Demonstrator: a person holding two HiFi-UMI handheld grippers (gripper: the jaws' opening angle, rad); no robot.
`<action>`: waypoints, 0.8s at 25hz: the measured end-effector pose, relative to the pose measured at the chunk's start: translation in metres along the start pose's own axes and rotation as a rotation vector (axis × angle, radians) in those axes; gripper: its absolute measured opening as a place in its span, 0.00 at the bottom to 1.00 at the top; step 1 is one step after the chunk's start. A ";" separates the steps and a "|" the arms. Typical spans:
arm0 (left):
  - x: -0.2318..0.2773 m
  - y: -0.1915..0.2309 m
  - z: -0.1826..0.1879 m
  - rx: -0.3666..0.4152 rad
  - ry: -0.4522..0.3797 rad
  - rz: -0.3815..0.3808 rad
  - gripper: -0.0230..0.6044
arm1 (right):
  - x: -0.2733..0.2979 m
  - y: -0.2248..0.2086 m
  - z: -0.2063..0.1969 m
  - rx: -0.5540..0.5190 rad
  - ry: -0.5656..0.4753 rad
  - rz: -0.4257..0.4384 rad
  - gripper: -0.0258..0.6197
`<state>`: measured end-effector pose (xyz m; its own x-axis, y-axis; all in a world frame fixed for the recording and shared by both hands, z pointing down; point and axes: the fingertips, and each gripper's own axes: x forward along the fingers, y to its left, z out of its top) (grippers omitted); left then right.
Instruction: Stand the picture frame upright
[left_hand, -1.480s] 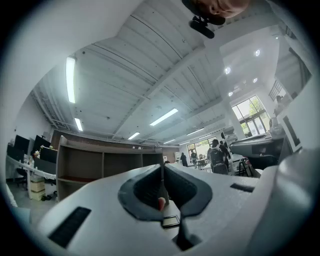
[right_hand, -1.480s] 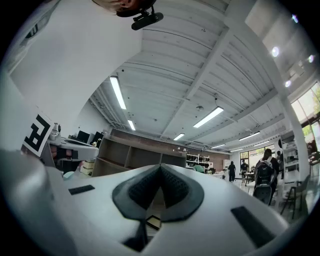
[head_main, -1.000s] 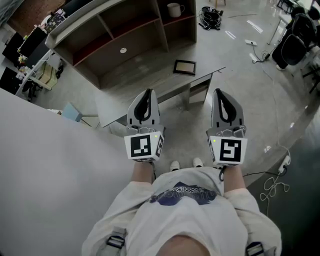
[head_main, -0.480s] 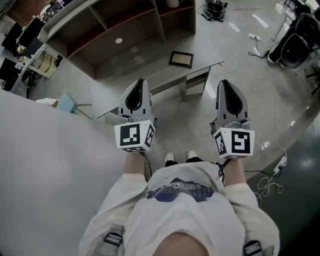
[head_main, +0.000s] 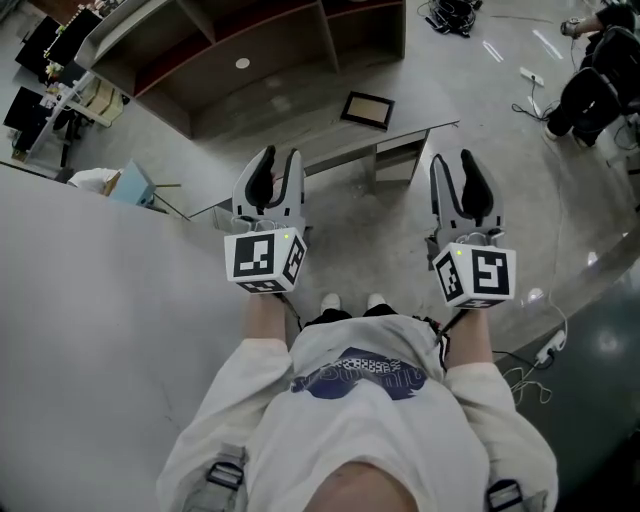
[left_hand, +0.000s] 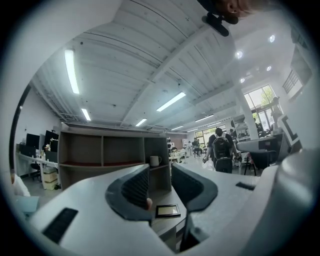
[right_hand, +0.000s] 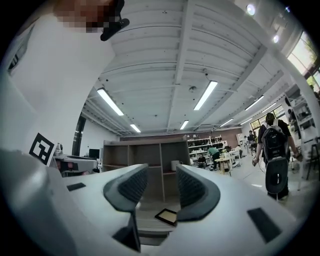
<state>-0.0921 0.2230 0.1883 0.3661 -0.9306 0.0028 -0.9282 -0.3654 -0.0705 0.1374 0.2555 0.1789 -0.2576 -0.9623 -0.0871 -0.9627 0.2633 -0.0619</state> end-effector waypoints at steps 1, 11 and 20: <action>0.001 0.001 -0.002 -0.001 0.005 0.007 0.23 | 0.002 -0.001 -0.003 0.004 0.007 0.006 0.28; 0.024 0.021 -0.049 -0.022 0.130 -0.008 0.26 | 0.031 0.000 -0.050 0.057 0.125 -0.007 0.28; 0.103 0.075 -0.059 -0.062 0.125 -0.107 0.29 | 0.104 0.010 -0.051 0.012 0.139 -0.073 0.28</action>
<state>-0.1280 0.0988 0.2418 0.4557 -0.8804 0.1313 -0.8879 -0.4599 -0.0019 0.0969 0.1547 0.2201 -0.1963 -0.9789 0.0561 -0.9786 0.1920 -0.0748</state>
